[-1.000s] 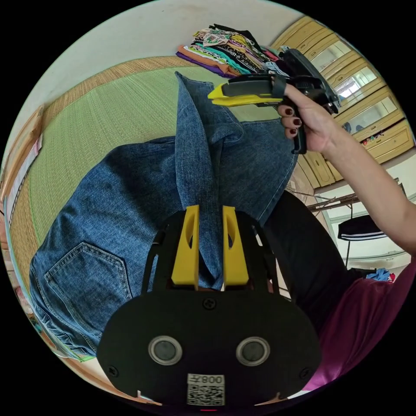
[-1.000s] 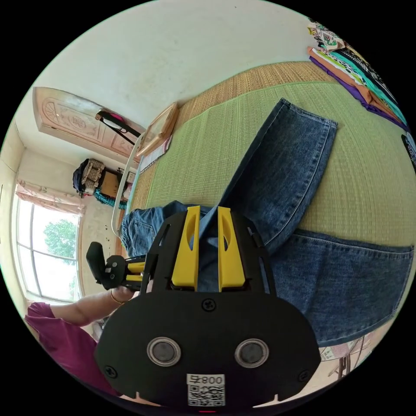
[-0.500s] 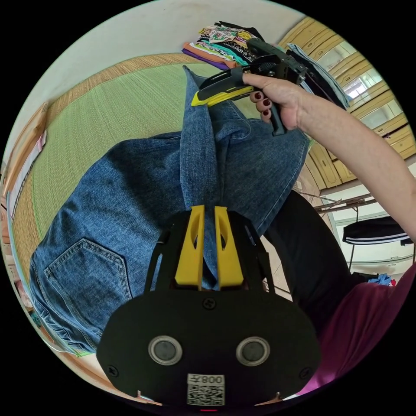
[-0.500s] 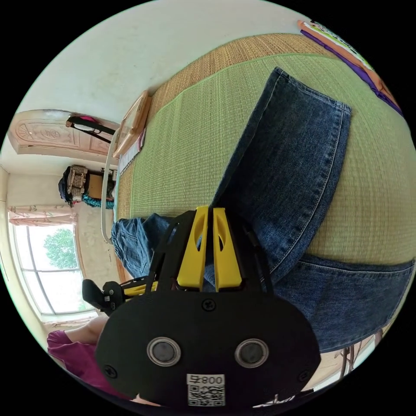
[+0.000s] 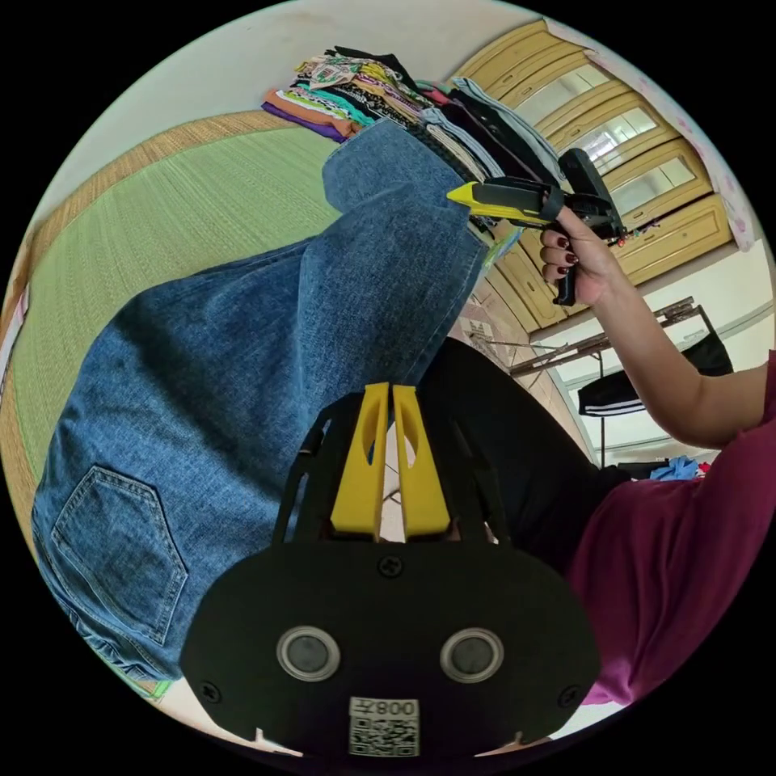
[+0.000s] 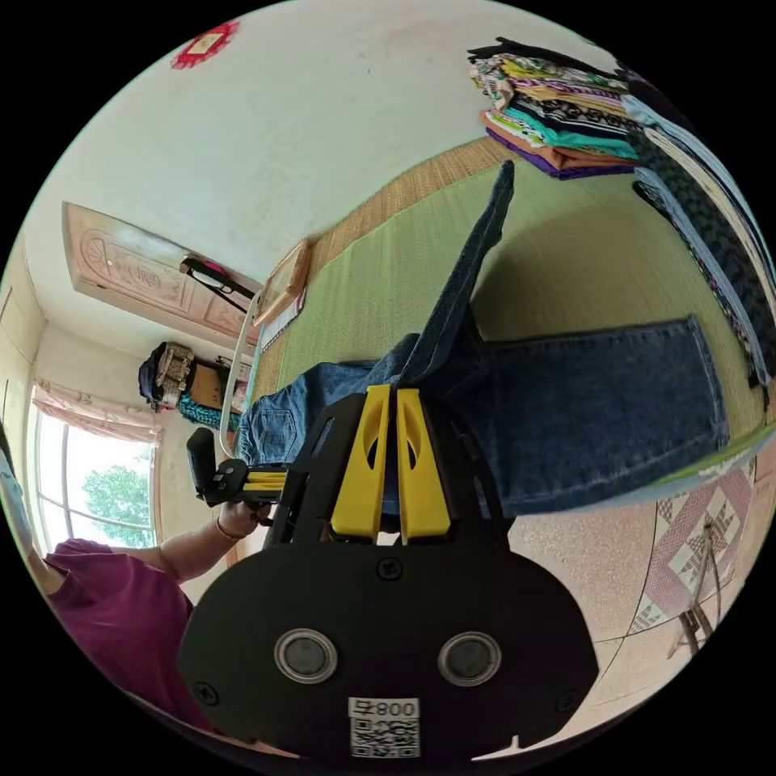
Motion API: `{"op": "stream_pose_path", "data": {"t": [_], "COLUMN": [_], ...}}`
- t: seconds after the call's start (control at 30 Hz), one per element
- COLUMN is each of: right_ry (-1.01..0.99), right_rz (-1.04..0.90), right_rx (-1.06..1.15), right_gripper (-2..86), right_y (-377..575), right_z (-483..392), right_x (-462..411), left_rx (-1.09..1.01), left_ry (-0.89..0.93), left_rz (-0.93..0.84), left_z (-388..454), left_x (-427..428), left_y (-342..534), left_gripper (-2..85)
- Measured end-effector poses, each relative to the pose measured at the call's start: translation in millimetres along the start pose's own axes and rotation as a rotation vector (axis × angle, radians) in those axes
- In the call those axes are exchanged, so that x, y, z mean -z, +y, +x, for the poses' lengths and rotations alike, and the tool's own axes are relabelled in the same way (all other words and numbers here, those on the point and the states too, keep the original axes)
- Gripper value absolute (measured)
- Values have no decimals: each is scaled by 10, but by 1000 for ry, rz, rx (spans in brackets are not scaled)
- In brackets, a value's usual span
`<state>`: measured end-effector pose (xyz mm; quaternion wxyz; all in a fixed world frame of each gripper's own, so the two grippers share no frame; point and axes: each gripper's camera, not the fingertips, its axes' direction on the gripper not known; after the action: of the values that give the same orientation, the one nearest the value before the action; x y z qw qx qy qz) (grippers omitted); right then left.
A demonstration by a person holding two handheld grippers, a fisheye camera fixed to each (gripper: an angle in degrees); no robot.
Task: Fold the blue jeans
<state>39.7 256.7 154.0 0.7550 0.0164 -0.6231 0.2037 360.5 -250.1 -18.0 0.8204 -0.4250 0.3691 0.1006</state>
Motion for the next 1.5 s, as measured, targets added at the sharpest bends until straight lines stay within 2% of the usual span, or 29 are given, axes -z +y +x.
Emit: {"op": "stream_pose_path", "data": {"t": [0.17, 0.3, 0.5, 0.7, 0.77, 0.9, 1.17, 1.33, 1.43, 1.5], "right_ry": [-1, -27, -84, -138, -155, -201, -254, -256, -269, -273], "right_rz": [-13, -23, -21, -12, -10, -1, -1, 0, 1, 3], "right_rx": [-176, -239, -270, -268, -264, -253, -251, -244, -242, -240], "right_gripper": [9, 9, 9, 9, 9, 10, 10, 10, 10, 10], "right_y": [606, 777, 886, 987, 1015, 1090, 1194, 1254, 1297, 1332], "right_z": [698, 1084, 1433, 1693, 1764, 1920, 2130, 2181, 2221, 2234], "right_x": [-1, -87, -95, -37, -21, 30, 106, 154, 173, 193], "left_rx": [-19, -47, -63, -100, -154, -243, -324, -256, -249, -257], "left_ry": [45, 52, -61, -74, -65, -76, -184, -82, -74, -89], "left_rz": [-92, -25, 27, -100, -196, -333, -320, -213, -325, -334], "left_z": [67, 49, -178, -321, -272, -157, 97, 37, 16, 39], "left_x": [-460, -450, -595, -1268, -1635, -2125, -2478, -2440, -2758, -2895], "left_y": [-114, -307, -1090, -2000, -2225, -2356, -2440, -2537, -2579, -2570], "left_gripper": [23, 38, 68, 76, 75, 72, 10, 22, 62, 64]}}
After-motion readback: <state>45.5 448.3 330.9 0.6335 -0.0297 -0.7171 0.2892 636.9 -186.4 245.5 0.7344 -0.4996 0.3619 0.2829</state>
